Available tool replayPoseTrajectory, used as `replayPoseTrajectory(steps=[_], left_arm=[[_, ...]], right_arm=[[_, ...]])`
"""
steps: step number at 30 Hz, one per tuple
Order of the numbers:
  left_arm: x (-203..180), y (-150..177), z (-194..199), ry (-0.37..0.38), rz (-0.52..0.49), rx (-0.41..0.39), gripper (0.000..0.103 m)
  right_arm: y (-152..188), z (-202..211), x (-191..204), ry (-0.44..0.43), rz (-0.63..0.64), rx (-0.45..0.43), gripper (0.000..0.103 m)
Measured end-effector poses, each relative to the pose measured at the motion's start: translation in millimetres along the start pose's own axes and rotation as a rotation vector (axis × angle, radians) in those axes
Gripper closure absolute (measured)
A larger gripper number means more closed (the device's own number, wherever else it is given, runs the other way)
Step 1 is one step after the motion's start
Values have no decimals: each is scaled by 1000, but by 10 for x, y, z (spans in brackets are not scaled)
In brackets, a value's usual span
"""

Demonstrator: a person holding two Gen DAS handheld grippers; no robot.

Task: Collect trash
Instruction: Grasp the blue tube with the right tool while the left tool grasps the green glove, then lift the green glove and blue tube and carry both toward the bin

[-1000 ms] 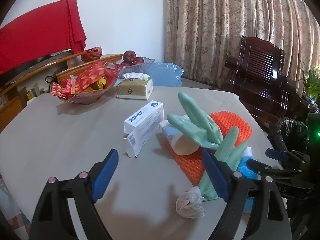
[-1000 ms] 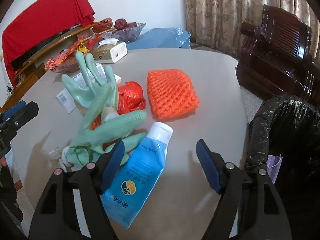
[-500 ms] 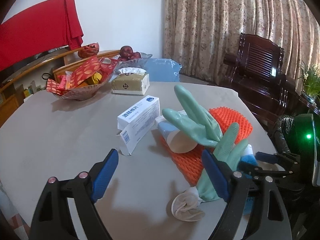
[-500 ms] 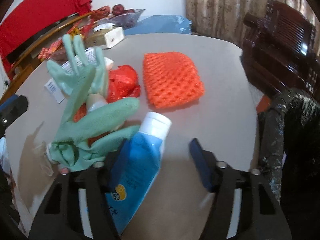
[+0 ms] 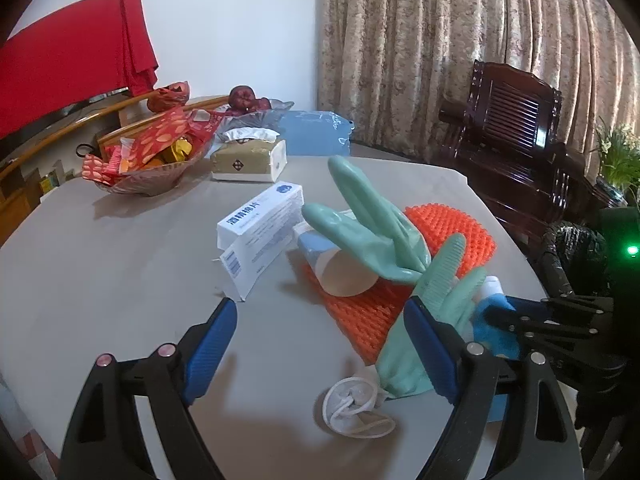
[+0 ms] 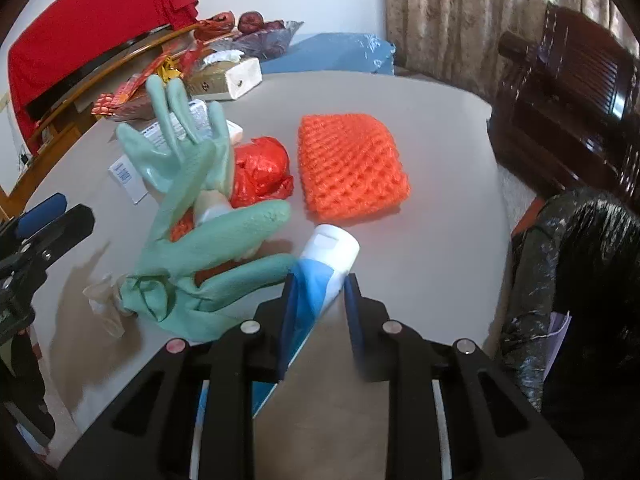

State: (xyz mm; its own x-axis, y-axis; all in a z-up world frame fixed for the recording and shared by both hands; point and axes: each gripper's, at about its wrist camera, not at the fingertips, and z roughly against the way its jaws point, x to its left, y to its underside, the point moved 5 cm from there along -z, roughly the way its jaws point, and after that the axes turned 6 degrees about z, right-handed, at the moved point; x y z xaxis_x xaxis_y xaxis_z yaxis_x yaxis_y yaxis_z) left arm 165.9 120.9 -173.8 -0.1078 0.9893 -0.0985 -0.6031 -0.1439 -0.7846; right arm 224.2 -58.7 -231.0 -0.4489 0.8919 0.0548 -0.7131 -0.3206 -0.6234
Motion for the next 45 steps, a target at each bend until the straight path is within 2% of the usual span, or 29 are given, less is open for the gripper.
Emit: replayPoseTrajectory(steps=[2, 4, 10, 20, 23, 26, 27, 28, 34, 40, 45], left_arm=[[-5, 8, 1, 0, 0, 2, 19], [-13, 15, -2, 3, -1, 6, 19], [-95, 42, -16, 21, -12, 15, 19], [-417, 191, -185, 59, -73, 70, 20], [-482, 260, -291, 61, -92, 108, 35], [-523, 321, -375, 79, -99, 145, 59], [-534, 336, -388, 90, -101, 154, 72], [-542, 349, -396, 86, -105, 163, 76], [-519, 298, -238, 100, -74, 147, 84], [-596, 117, 42, 135, -70, 86, 85], [-636, -12, 151, 123, -75, 41, 85]], right_arm=[[8, -60, 9, 3, 5, 23, 74], [15, -87, 30, 5, 6, 23, 73], [5, -25, -3, -26, -25, 11, 79], [-74, 229, -76, -10, -5, -35, 81], [-65, 283, -117, -13, -16, -42, 81], [-60, 329, -150, -11, -22, -50, 81], [-58, 341, -163, -9, -23, -51, 81], [-49, 353, -176, -10, -25, -53, 81], [-82, 483, -173, -23, -28, -84, 82], [-138, 714, -147, -33, -20, -126, 82], [-181, 914, -157, -28, -13, -162, 82]])
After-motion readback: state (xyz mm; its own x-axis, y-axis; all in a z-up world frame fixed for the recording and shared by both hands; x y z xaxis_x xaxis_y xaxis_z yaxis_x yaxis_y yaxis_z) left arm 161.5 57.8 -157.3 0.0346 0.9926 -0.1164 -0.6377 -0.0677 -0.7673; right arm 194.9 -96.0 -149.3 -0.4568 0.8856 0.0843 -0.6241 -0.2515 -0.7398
